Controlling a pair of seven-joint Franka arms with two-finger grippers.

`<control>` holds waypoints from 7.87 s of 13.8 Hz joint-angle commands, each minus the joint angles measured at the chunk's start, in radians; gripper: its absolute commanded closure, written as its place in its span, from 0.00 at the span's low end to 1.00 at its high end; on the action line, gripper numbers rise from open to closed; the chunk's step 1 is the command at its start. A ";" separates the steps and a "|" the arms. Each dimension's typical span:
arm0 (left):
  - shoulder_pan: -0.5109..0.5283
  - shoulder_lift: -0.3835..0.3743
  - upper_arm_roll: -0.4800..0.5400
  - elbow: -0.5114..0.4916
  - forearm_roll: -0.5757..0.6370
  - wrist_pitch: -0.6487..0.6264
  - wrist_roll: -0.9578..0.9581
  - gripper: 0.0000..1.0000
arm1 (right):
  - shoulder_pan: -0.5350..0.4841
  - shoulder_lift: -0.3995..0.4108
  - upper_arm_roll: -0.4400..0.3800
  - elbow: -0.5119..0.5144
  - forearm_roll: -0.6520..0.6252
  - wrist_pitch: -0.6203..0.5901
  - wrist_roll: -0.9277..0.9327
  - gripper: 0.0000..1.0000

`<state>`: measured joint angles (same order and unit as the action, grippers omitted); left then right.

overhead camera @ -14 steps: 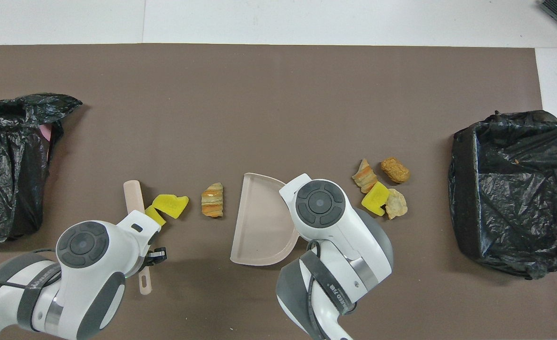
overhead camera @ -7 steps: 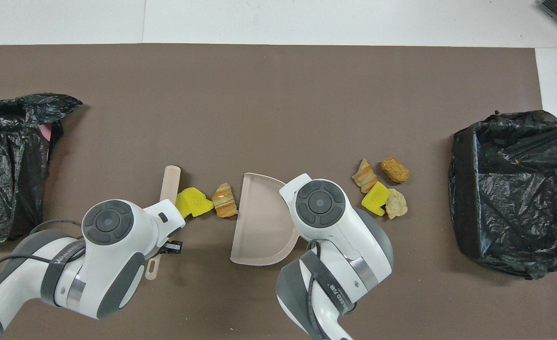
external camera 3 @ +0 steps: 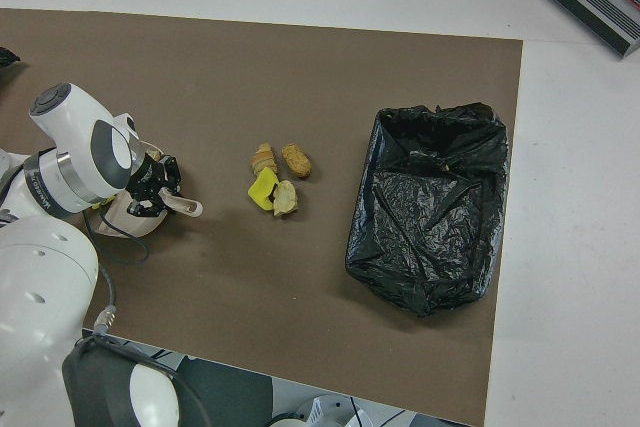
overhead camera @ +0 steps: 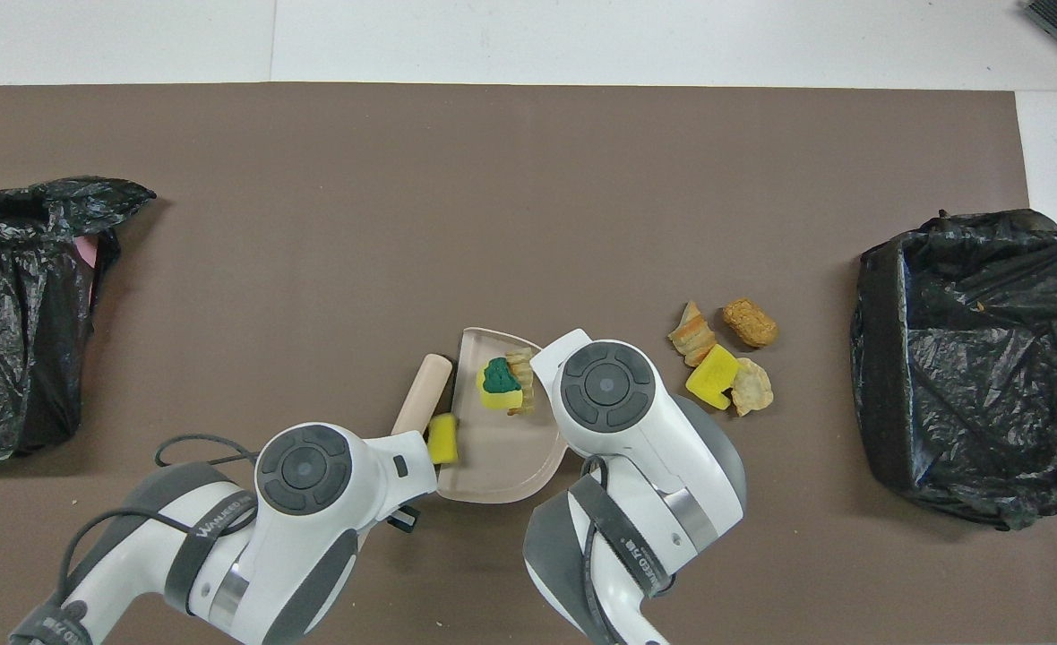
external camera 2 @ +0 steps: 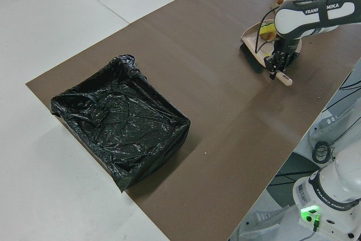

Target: Sweep and dump trash in bin

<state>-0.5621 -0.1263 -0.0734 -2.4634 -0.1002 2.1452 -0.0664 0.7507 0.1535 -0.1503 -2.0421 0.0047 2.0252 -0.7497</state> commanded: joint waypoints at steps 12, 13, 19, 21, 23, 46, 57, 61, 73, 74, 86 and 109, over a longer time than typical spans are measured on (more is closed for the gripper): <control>0.119 -0.111 0.026 0.106 -0.139 -0.254 -0.242 1.00 | -0.022 -0.052 0.000 0.000 -0.028 -0.037 0.041 1.00; 0.128 -0.128 0.024 0.106 -0.107 -0.275 -0.250 1.00 | -0.039 -0.075 0.000 0.000 -0.028 -0.058 0.033 1.00; 0.084 -0.158 -0.006 0.061 -0.090 -0.259 -0.433 1.00 | -0.255 -0.265 -0.003 0.028 -0.028 -0.236 -0.156 1.00; 0.013 -0.147 -0.020 0.047 -0.090 -0.194 -0.531 1.00 | -0.367 -0.322 -0.006 0.036 -0.028 -0.264 -0.253 1.00; -0.056 -0.144 -0.022 0.018 -0.090 -0.122 -0.594 1.00 | -0.497 -0.345 -0.009 0.065 -0.028 -0.292 -0.357 1.00; -0.387 0.088 -0.023 0.049 -0.288 0.193 -0.791 0.48 | -0.821 -0.278 0.003 0.020 -0.929 -0.048 -0.755 1.00; -0.029 0.088 -0.011 0.207 -0.161 0.001 -0.552 0.00 | -0.821 -0.407 0.072 0.077 -0.576 -0.254 -0.378 1.00; 0.186 0.089 -0.011 0.263 -0.078 -0.024 -0.286 0.00 | -0.659 -0.361 0.116 0.079 -0.457 -0.243 0.081 1.00; 0.605 0.080 -0.009 0.550 0.030 -0.225 0.163 0.00 | -0.207 0.229 0.118 0.529 -0.022 -0.145 1.203 1.00; 0.626 0.086 -0.009 0.582 0.030 -0.257 0.189 0.00 | -0.182 0.300 0.118 0.590 -0.020 -0.117 1.283 1.00; 0.640 0.024 -0.006 0.796 0.093 -0.614 0.105 0.00 | -0.149 0.365 0.121 0.481 0.163 0.138 1.259 0.99; 0.344 0.226 -0.014 0.690 0.080 -0.342 0.096 0.00 | 0.096 -0.321 0.133 -0.245 0.268 0.012 1.179 0.00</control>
<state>-0.1781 0.0602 -0.1004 -1.7615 -0.0284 1.7429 0.0507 0.8053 -0.1246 -0.0174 -2.1914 0.2501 1.9683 0.4013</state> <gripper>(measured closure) 0.000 0.000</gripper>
